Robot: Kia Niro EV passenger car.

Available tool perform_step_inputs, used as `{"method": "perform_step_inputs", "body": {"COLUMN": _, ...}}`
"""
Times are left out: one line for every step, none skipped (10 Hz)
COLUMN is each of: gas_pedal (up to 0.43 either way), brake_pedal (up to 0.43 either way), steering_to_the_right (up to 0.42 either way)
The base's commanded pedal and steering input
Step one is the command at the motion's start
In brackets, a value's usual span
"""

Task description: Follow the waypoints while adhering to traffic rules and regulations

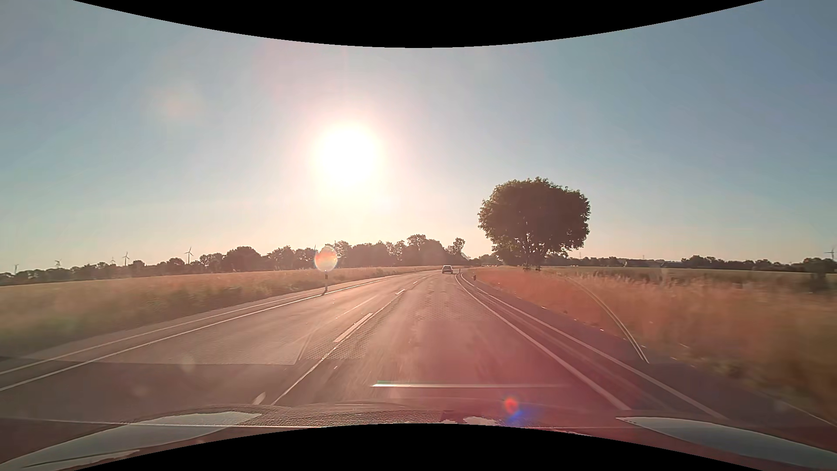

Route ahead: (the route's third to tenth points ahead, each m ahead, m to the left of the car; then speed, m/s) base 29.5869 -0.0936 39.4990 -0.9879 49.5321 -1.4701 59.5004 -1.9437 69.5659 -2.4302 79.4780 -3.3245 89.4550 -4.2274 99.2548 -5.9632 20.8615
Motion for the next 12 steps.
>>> {"method": "perform_step_inputs", "body": {"gas_pedal": 0.0, "brake_pedal": 0.0, "steering_to_the_right": 0.008}}
{"method": "perform_step_inputs", "body": {"gas_pedal": 0.0, "brake_pedal": 0.0, "steering_to_the_right": 0.008}}
{"method": "perform_step_inputs", "body": {"gas_pedal": 0.0, "brake_pedal": 0.0, "steering_to_the_right": 0.008}}
{"method": "perform_step_inputs", "body": {"gas_pedal": 0.0, "brake_pedal": 0.0, "steering_to_the_right": 0.008}}
{"method": "perform_step_inputs", "body": {"gas_pedal": 0.0, "brake_pedal": 0.0, "steering_to_the_right": 0.007}}
{"method": "perform_step_inputs", "body": {"gas_pedal": 0.0, "brake_pedal": 0.0, "steering_to_the_right": 0.006}}
{"method": "perform_step_inputs", "body": {"gas_pedal": 0.0, "brake_pedal": 0.0, "steering_to_the_right": 0.006}}
{"method": "perform_step_inputs", "body": {"gas_pedal": 0.0, "brake_pedal": 0.0, "steering_to_the_right": 0.006}}
{"method": "perform_step_inputs", "body": {"gas_pedal": 0.0, "brake_pedal": 0.0, "steering_to_the_right": 0.006}}
{"method": "perform_step_inputs", "body": {"gas_pedal": 0.0, "brake_pedal": 0.0, "steering_to_the_right": 0.006}}
{"method": "perform_step_inputs", "body": {"gas_pedal": 0.0, "brake_pedal": 0.0, "steering_to_the_right": 0.006}}
{"method": "perform_step_inputs", "body": {"gas_pedal": 0.0, "brake_pedal": 0.0, "steering_to_the_right": 0.006}}
